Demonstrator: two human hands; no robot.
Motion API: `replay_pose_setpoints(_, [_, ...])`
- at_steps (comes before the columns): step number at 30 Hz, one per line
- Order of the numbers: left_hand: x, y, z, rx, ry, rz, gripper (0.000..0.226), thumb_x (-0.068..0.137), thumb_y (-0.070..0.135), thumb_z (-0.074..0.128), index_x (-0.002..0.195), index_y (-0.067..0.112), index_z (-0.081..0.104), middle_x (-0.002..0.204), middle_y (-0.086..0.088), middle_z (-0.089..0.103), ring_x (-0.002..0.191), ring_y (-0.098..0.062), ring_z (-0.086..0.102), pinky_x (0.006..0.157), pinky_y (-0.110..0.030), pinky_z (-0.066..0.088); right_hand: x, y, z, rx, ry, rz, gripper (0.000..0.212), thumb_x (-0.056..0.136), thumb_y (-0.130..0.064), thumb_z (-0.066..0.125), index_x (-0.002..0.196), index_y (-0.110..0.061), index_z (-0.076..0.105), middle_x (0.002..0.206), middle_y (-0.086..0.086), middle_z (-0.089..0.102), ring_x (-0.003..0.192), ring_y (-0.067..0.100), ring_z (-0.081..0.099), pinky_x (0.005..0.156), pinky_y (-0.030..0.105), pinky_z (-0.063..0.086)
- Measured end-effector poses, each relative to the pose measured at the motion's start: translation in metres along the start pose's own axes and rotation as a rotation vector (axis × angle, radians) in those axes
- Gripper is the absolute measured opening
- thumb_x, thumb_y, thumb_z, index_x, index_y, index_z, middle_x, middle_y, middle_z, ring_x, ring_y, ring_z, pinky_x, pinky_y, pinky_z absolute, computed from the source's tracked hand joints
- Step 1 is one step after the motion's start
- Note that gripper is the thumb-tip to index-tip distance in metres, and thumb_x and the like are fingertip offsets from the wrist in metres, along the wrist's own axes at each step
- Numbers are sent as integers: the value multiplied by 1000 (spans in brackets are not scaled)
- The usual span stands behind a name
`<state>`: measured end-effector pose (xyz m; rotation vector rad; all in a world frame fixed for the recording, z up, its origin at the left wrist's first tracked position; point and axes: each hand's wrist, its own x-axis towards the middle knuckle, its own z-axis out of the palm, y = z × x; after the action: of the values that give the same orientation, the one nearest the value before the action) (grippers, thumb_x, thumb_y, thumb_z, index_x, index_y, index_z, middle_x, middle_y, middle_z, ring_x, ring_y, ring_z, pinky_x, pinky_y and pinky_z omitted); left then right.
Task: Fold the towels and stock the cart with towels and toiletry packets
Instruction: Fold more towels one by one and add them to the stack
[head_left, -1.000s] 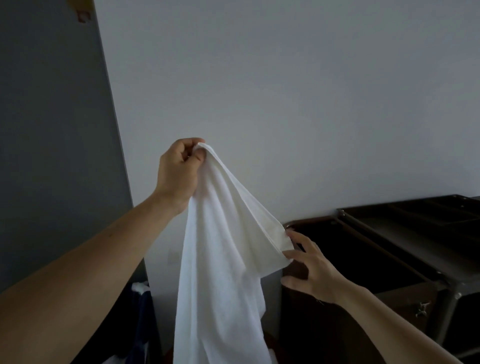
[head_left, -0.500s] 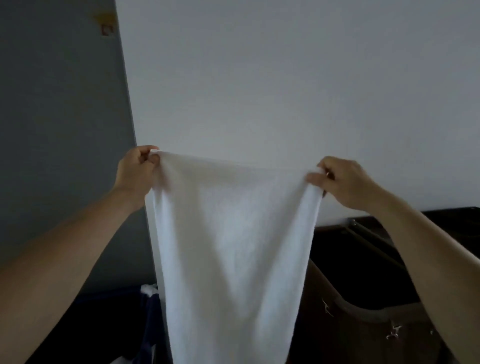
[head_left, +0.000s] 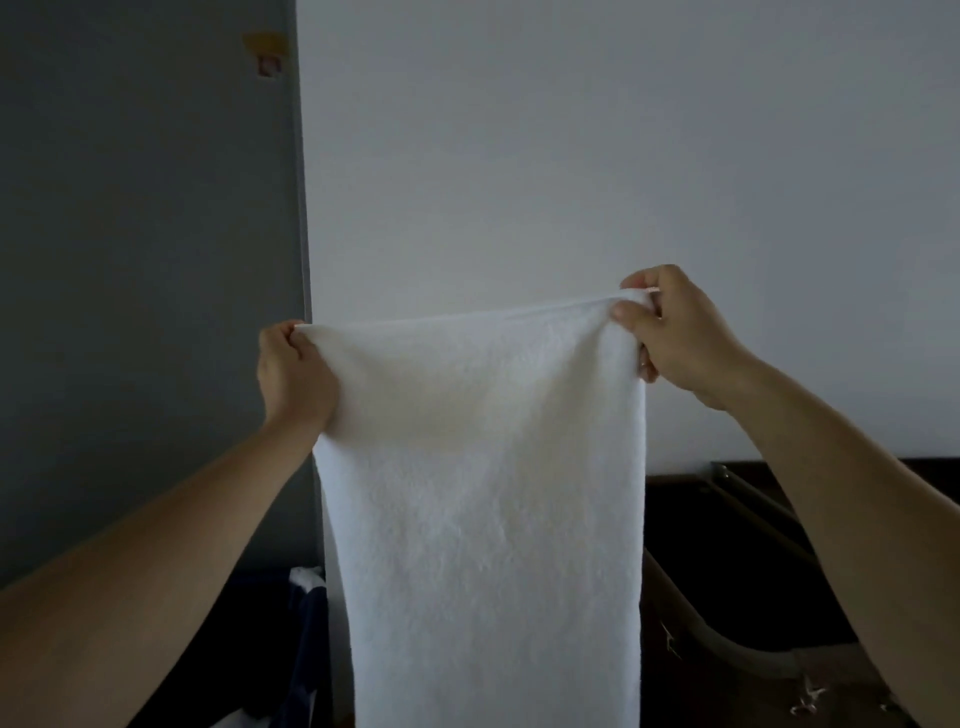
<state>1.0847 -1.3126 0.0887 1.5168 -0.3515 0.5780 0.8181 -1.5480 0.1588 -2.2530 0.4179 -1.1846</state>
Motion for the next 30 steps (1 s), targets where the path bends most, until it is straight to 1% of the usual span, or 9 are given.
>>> replay_pose_setpoints(5, [1, 6, -2, -98, -24, 144, 50, 85, 38, 35, 96, -8, 52, 69, 12, 35, 58, -5, 33, 56, -28, 28, -5, 12, -16, 276, -156, 115, 25, 98, -29, 61, 89, -5, 63, 54, -10, 62, 47, 8, 58, 50, 23, 52])
replay_pose_setpoints(7, [2, 11, -5, -98, -155, 226, 49, 81, 47, 40, 77, -1, 46, 63, 13, 32, 53, -4, 30, 47, -23, 25, -7, 18, -26, 408, -255, 140, 31, 88, -35, 68, 93, -4, 66, 61, -10, 66, 54, 7, 62, 55, 23, 54])
replay_pose_setpoints(10, [8, 17, -16, -168, -526, 305, 52, 76, 59, 58, 61, 16, 35, 56, 13, 37, 50, -6, 36, 45, -17, 30, -10, 31, -39, 530, -361, 163, 44, 70, -30, 79, 102, -1, 67, 88, 0, 76, 77, 16, 73, 65, 26, 58])
replay_pose_setpoints(13, [15, 15, -25, -211, -811, 193, 49, 61, 53, 78, 90, 16, 64, 74, 11, 68, 67, -5, 67, 53, -20, 51, -12, 37, -42, 492, -396, 204, 49, 66, -25, 82, 105, 2, 68, 97, 8, 76, 85, 23, 74, 66, 27, 59])
replay_pose_setpoints(16, [20, 7, -29, -199, -1007, 86, 63, 53, 38, 89, 105, 14, 65, 94, 5, 76, 87, -15, 74, 65, -24, 58, -15, 36, -34, 398, -285, 217, 41, 70, -24, 80, 98, 3, 68, 75, -1, 73, 61, 13, 67, 55, 22, 55])
replay_pose_setpoints(18, [25, -1, -31, -235, -1117, -3, 55, 57, 30, 91, 104, 11, 70, 104, -6, 76, 95, -24, 74, 72, -29, 60, -15, 37, -27, 320, -217, 202, 31, 79, -26, 78, 93, 0, 69, 64, -5, 66, 51, 8, 57, 47, 21, 50])
replay_pose_setpoints(24, [33, -13, -29, -408, -967, -126, 62, 56, 39, 96, 107, 12, 74, 117, -11, 72, 106, -26, 70, 82, -28, 58, -12, 39, -20, 333, -207, 334, 24, 91, -35, 71, 97, -12, 67, 61, -2, 62, 44, 10, 52, 45, 27, 49])
replay_pose_setpoints(27, [29, -15, -25, -531, -836, -186, 61, 70, 32, 88, 120, 6, 65, 123, -16, 68, 108, -29, 68, 91, -41, 56, -12, 38, -18, 425, -233, 325, 40, 74, -45, 80, 96, -12, 70, 68, 1, 69, 47, 13, 60, 48, 29, 53])
replay_pose_setpoints(30, [26, -3, -23, -643, -755, -255, 57, 76, 28, 80, 126, 8, 63, 118, -13, 71, 102, -27, 71, 80, -39, 59, -10, 45, -25, 587, -346, 228, 49, 58, -49, 91, 93, -17, 78, 73, 5, 69, 51, 15, 60, 55, 30, 57])
